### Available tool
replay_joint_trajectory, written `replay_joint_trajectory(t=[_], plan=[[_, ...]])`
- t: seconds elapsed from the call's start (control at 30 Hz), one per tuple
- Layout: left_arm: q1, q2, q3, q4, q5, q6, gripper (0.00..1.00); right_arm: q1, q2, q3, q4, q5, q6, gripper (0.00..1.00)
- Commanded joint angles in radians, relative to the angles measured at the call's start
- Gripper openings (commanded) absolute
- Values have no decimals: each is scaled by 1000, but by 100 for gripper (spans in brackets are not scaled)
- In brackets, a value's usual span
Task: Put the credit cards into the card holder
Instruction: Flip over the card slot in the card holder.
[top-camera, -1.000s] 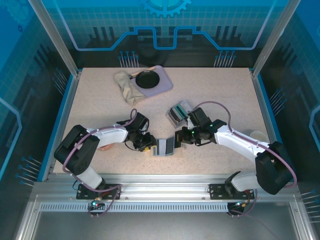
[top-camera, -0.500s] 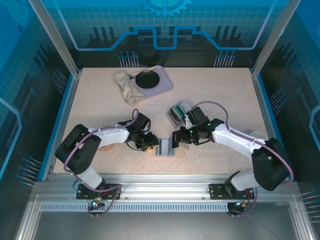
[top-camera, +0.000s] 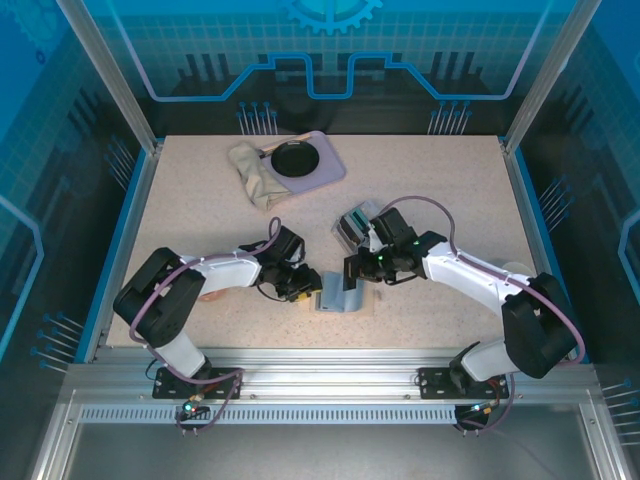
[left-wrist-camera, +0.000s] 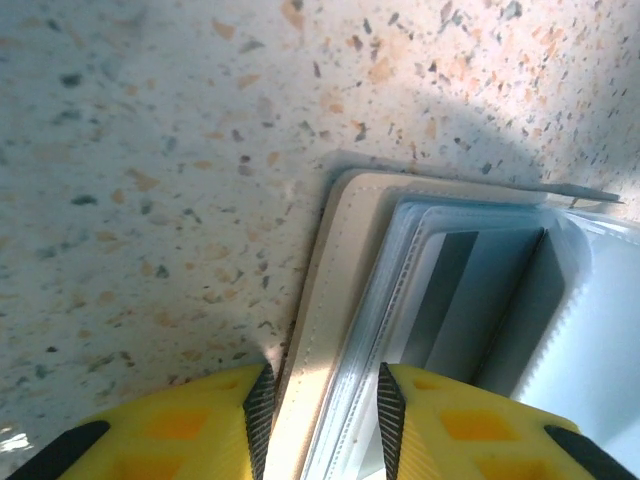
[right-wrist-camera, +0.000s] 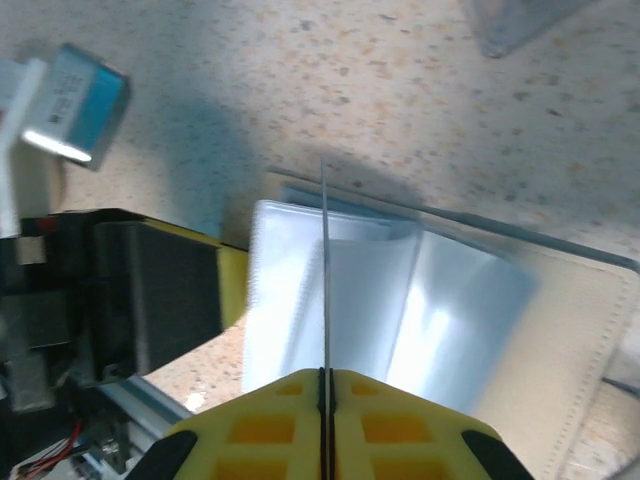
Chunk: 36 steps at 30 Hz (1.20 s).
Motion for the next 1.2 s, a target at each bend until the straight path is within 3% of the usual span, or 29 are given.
replay_joint_trajectory(t=[0.0, 0.33, 0.47, 0.53, 0.67, 0.83, 1.0, 1.17], plan=[[-24, 28, 21, 50, 41, 9, 36, 5, -37, 23, -108, 114, -16, 10], [-24, 26, 29, 30, 34, 20, 35, 20, -123, 24, -84, 151, -34, 11], [-24, 14, 23, 4, 1, 19, 35, 42, -110, 2, -7, 102, -16, 9], [-24, -3, 23, -26, -33, 21, 43, 38, -86, -38, 40, 56, 9, 9], [-24, -54, 9, -67, -96, 20, 43, 35, -70, -91, 108, 29, 43, 8], [-24, -98, 8, -122, -157, 20, 46, 25, -141, -100, 43, 132, 41, 8], [-24, -101, 2, -60, -116, 30, 54, 0, -89, -144, 154, -27, 45, 7], [-26, -52, 26, -16, -42, 41, 57, -14, -30, -215, 311, -103, 80, 7]])
